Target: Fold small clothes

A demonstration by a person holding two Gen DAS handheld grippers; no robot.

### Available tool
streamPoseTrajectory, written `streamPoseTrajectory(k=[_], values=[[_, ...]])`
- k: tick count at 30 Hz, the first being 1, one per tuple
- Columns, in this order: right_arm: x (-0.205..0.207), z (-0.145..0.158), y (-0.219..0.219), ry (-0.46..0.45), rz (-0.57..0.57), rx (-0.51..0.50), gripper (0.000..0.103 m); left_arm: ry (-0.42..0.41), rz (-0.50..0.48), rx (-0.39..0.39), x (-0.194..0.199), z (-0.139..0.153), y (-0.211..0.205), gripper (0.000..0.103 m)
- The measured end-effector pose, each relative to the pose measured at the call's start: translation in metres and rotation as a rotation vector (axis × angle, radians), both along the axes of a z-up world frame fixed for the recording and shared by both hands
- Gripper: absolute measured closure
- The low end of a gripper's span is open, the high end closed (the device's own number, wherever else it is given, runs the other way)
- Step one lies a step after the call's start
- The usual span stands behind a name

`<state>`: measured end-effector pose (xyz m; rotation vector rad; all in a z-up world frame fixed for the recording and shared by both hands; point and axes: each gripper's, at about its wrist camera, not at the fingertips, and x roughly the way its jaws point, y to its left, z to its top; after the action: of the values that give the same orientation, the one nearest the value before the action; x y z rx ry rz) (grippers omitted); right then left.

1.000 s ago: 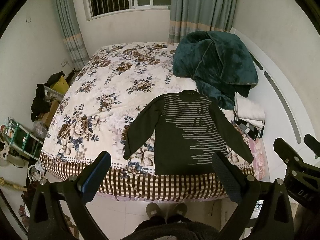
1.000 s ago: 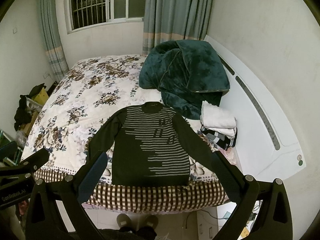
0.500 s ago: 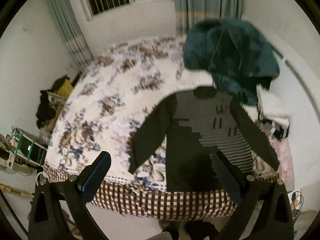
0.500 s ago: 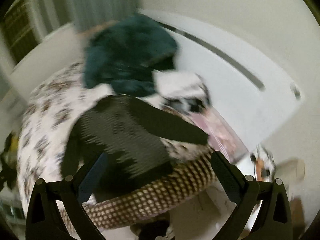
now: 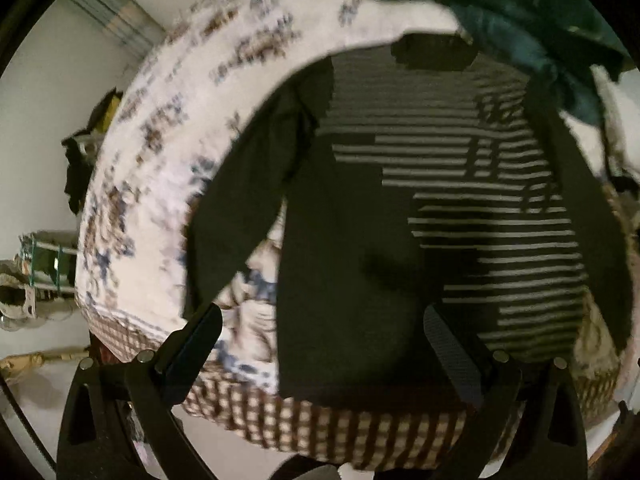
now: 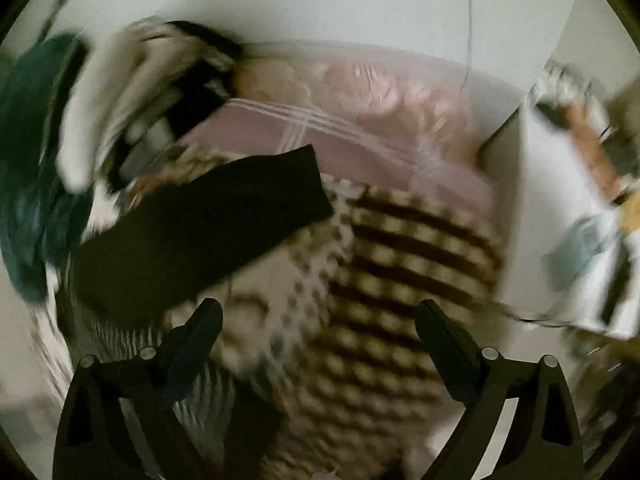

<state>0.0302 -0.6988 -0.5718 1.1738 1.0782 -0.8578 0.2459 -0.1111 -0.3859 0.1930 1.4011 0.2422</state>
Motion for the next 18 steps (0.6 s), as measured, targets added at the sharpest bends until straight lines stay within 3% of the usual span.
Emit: streamPoseTrajectory(k=[4,8,11,13,15,18], values=[[0.014,-0.061,-0.011,-0.125,-0.138,0.063,0.009,0.044,0.058,0.025,0.024,-0.061,0.005,0.000],[0.029,-0.083,-0.011,-0.165,-0.197,0.030,0.013,0.058,0.092,0.045,0.050,-0.106,0.008,0.000],[0.042,-0.081,-0.009,-0.148,-0.203,-0.028,0.040,0.021,0.089,0.041,0.070,-0.121,0.011,0.000],[0.050,-0.080,-0.009,-0.123,-0.194,-0.067,0.076,-0.009,0.076,0.040,0.081,-0.126,0.015,0.000],[0.059,-0.076,-0.009,-0.099,-0.163,-0.097,0.092,-0.033,0.073,0.035,0.093,-0.130,0.020,0.000],[0.088,-0.043,0.003,-0.051,-0.054,-0.211,0.094,-0.065,0.082,0.026,0.107,-0.135,0.035,0.000]])
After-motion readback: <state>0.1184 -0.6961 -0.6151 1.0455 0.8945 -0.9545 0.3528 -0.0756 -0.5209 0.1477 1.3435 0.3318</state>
